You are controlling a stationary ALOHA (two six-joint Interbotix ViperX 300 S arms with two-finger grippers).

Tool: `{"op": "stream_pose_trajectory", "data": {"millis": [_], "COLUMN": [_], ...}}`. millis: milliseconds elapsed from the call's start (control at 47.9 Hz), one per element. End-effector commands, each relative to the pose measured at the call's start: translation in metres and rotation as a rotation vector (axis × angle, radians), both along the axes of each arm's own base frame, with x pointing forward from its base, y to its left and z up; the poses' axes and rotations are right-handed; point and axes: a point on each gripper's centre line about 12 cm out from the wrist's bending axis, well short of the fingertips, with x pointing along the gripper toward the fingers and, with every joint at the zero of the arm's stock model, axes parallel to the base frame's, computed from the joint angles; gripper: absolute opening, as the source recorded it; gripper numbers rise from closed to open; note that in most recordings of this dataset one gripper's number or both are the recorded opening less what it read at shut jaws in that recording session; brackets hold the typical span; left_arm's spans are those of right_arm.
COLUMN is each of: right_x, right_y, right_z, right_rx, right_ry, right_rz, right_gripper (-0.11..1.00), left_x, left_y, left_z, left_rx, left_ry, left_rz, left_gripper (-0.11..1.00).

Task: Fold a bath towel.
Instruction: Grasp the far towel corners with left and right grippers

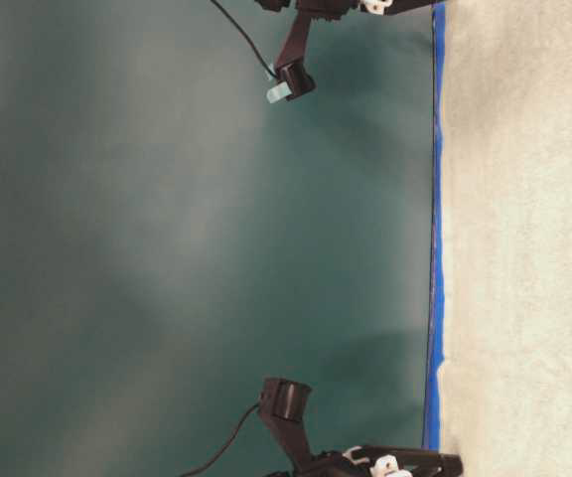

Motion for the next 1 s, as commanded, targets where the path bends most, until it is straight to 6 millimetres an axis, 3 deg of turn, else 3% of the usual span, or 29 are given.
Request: {"op": "stream_pose_trajectory", "data": {"millis": [0, 84, 146, 397, 501, 606, 710, 982], "right_x": [-0.001, 0.001, 0.002, 0.005, 0.008, 0.011, 0.009, 0.005], "right_y": [0.003, 0.009, 0.014, 0.015, 0.010, 0.007, 0.009, 0.035], "right_z": [-0.006, -0.008, -0.008, 0.006, 0.034, 0.068, 0.096, 0.097], "right_rx": [0.004, 0.019, 0.026, -0.002, -0.080, -0.168, -0.220, -0.172], "right_ry": [-0.002, -0.004, -0.005, -0.035, -0.092, -0.162, -0.211, -0.201], "right_rz": [0.001, 0.009, 0.018, 0.012, 0.003, -0.011, -0.032, -0.034], "right_gripper": [0.10, 0.07, 0.07, 0.07, 0.07, 0.07, 0.07, 0.07], "left_x": [-0.004, -0.003, -0.001, 0.003, 0.006, 0.010, 0.008, -0.009], "left_y": [-0.005, -0.009, -0.009, -0.006, -0.002, 0.002, -0.001, -0.021], "left_z": [-0.009, -0.008, -0.005, 0.015, 0.043, 0.084, 0.108, 0.099], "left_rx": [-0.011, -0.028, -0.036, -0.033, -0.007, 0.042, 0.062, 0.019], "left_ry": [0.024, 0.024, 0.018, 0.005, -0.023, -0.077, -0.102, -0.065], "left_rz": [-0.020, -0.003, 0.020, 0.050, 0.053, 0.058, 0.059, 0.066], "left_gripper": [0.34, 0.11, 0.02, 0.03, 0.03, 0.03, 0.03, 0.03]}}
